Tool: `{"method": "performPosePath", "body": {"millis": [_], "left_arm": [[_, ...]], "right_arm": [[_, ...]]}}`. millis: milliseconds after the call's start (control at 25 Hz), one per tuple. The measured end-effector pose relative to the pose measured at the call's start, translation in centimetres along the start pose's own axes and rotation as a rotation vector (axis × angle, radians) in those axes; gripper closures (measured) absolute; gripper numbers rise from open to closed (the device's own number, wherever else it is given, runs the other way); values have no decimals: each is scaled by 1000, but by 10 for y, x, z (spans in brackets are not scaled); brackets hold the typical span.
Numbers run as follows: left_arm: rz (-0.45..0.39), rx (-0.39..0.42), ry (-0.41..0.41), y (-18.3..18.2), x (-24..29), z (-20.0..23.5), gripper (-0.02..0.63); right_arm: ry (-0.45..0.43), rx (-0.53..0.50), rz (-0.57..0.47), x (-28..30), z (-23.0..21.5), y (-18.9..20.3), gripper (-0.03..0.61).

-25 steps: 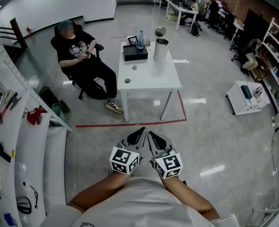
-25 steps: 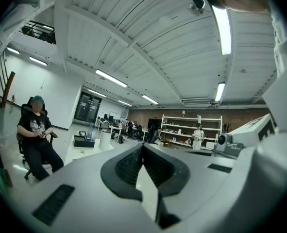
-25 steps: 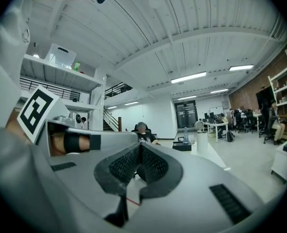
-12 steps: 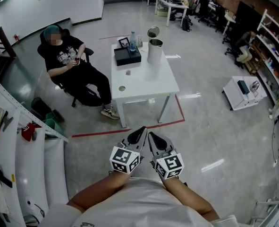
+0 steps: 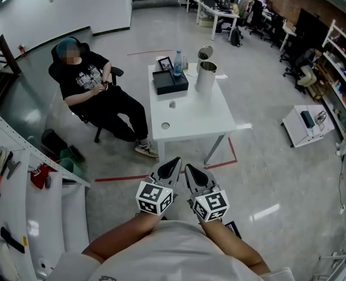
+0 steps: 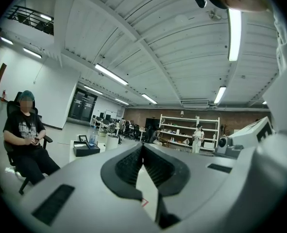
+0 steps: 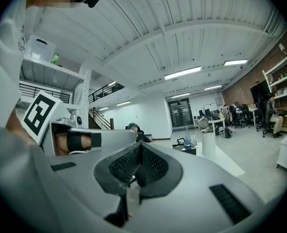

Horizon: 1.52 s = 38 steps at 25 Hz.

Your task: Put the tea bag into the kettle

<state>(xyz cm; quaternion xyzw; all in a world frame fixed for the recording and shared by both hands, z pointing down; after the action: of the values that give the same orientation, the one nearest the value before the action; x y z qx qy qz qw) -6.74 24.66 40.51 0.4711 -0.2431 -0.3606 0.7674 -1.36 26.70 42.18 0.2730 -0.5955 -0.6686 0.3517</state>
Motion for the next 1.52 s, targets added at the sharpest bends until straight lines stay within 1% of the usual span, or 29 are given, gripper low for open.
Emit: {"method": "performPosePath", "body": {"millis": [200, 400, 560, 720, 840, 1200, 1520], "left_arm": [[-5, -12, -31, -11, 0, 34, 603], [4, -54, -26, -12, 13, 51, 603], [2, -49, -62, -18, 31, 68, 603], [-10, -51, -97, -23, 56, 86, 603], [-26, -37, -122, -27, 87, 96, 601], [-59, -37, -182, -38, 181, 102, 603], [-59, -32, -229, -41, 228, 109, 603]], "right_arm": [[-9, -10, 1, 30, 1, -2, 572], [-43, -25, 3, 56, -2, -1, 572], [-64, -27, -18, 80, -18, -2, 572], [-82, -14, -26, 105, -45, 4, 572], [-98, -6, -28, 122, -71, 11, 572], [-151, -26, -32, 156, -164, 16, 572], [-186, 9, -31, 175, -211, 30, 572]]}}
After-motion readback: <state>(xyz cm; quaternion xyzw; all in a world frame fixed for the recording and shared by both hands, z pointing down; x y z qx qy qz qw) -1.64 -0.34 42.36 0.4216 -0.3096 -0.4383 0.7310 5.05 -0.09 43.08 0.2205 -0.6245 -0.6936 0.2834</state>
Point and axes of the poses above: the fingertips, and each gripper's own axes: x forward along the fingers, z to its left, y out of its underside, the point moved 2 cm from there along -x, backward along the fingers, and after that the axes turned 15 degrees about -x, right-handed, at the moved point
